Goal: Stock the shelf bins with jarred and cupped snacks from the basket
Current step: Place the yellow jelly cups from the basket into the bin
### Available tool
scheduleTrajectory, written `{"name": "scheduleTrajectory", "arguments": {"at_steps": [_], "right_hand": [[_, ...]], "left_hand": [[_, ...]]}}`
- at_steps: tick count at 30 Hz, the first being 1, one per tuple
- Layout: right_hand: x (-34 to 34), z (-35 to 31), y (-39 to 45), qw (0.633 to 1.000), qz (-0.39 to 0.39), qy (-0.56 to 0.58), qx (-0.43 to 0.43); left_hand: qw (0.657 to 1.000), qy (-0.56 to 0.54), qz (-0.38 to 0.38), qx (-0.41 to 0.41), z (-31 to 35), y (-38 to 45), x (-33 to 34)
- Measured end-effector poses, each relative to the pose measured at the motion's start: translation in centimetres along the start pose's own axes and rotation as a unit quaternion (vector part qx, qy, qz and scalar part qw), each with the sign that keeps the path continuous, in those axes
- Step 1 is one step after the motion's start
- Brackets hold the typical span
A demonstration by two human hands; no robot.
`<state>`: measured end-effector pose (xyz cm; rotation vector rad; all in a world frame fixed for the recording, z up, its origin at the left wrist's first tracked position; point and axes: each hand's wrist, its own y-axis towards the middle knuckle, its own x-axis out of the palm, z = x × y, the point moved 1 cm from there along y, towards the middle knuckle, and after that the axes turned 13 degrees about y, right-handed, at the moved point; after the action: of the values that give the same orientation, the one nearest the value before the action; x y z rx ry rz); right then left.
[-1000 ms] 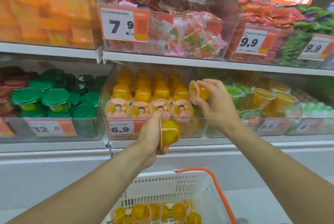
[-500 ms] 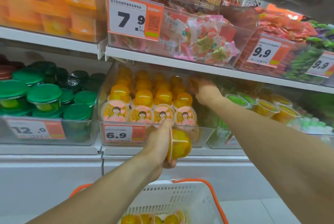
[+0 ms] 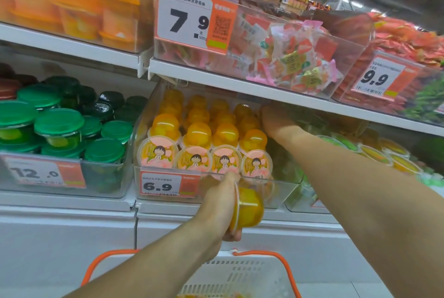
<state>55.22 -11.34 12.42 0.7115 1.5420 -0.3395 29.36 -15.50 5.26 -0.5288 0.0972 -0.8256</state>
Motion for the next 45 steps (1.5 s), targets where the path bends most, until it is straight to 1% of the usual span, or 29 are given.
{"name": "scheduleTrajectory", "arguments": {"at_steps": [3, 9, 13, 15, 17, 18, 19, 21, 22, 23, 25, 27, 29, 31, 36, 38, 39, 40, 41, 42, 43, 44, 45], "right_hand": [[-0.2, -0.1, -0.3, 1.0, -0.005, -0.009, -0.007], [0.0, -0.3, -0.7, 0.999, 0.04, -0.032, -0.012], [-0.7, -0.4, -0.9, 1.0, 0.002, -0.021, -0.012], [-1.5, -0.3, -2.3, 1.0, 0.0, -0.026, -0.013], [-2.4, -0.1, -5.1, 0.998, 0.034, 0.003, -0.058], [-2.7, 0.0, -7.0, 0.994, 0.058, 0.037, -0.087], [-3.0, 0.0, -9.2, 0.987, 0.082, 0.098, -0.098], [-3.4, -0.2, -13.6, 0.961, 0.102, 0.244, -0.078], [-3.5, -0.5, -15.9, 0.938, 0.099, 0.326, -0.063], [-3.7, -0.8, -17.9, 0.907, 0.091, 0.409, -0.049], [-4.5, -1.6, -21.0, 0.849, 0.076, 0.522, -0.039], [-5.3, -2.0, -22.6, 0.823, 0.043, 0.565, -0.043], [-5.6, -2.0, -23.0, 0.817, 0.008, 0.576, -0.038], [-5.7, -2.2, -23.3, 0.808, -0.005, 0.589, -0.022], [-5.7, -2.2, -23.7, 0.781, -0.011, 0.623, 0.044], [-5.8, -2.0, -23.8, 0.781, -0.016, 0.623, 0.044], [-5.9, -1.9, -23.8, 0.796, -0.012, 0.605, 0.029], [-6.0, -1.7, -23.9, 0.822, -0.002, 0.569, 0.005], [-6.2, -1.6, -24.0, 0.851, 0.007, 0.525, -0.022], [-6.2, -1.5, -24.1, 0.869, 0.005, 0.494, -0.041], [-6.2, -1.4, -24.1, 0.873, -0.011, 0.485, -0.044], [-6.0, -1.4, -24.3, 0.866, -0.036, 0.498, -0.033], [-5.7, -1.3, -24.5, 0.856, -0.062, 0.513, -0.012]], "left_hand": [[1.0, 0.007, -0.014, 0.005, -0.1, -0.2, 0.0], [1.0, 0.004, -0.017, 0.01, -0.2, -0.8, 0.1], [1.0, -0.017, 0.003, 0.005, 0.1, -0.9, -0.1], [1.0, -0.019, -0.001, 0.024, 0.4, -1.2, -0.2], [0.998, -0.018, -0.008, 0.061, 0.8, -1.5, 0.0], [0.997, -0.021, -0.014, 0.077, 0.9, -1.7, 0.1], [0.996, -0.023, -0.018, 0.087, 1.1, -2.0, 0.2], [0.994, -0.025, -0.03, 0.106, 1.7, -2.6, 0.4], [0.992, -0.02, -0.036, 0.118, 1.9, -2.8, 0.6], [0.991, -0.014, -0.039, 0.13, 2.0, -3.0, 0.6], [0.987, 0.007, -0.036, 0.156, 2.1, -3.2, 0.7], [0.981, 0.044, -0.021, 0.188, 2.1, -3.2, 0.7], [0.973, 0.086, -0.006, 0.214, 2.0, -3.4, 0.6], [0.967, 0.118, 0.009, 0.227, 1.9, -3.8, 0.5], [0.964, 0.108, 0.027, 0.24, 1.7, -4.2, 0.4], [0.955, 0.131, 0.042, 0.262, 1.8, -4.0, 0.2], [0.946, 0.155, 0.047, 0.281, 2.0, -3.9, 0.1], [0.933, 0.186, 0.047, 0.305, 2.2, -3.9, -0.1], [0.916, 0.225, 0.045, 0.329, 2.4, -3.8, -0.3], [0.896, 0.27, 0.043, 0.349, 2.6, -3.9, -0.5], [0.877, 0.312, 0.042, 0.364, 2.7, -3.9, -0.6], [0.862, 0.34, 0.04, 0.373, 2.8, -3.9, -0.6], [0.855, 0.352, 0.036, 0.378, 2.7, -4.1, -0.6]]}}
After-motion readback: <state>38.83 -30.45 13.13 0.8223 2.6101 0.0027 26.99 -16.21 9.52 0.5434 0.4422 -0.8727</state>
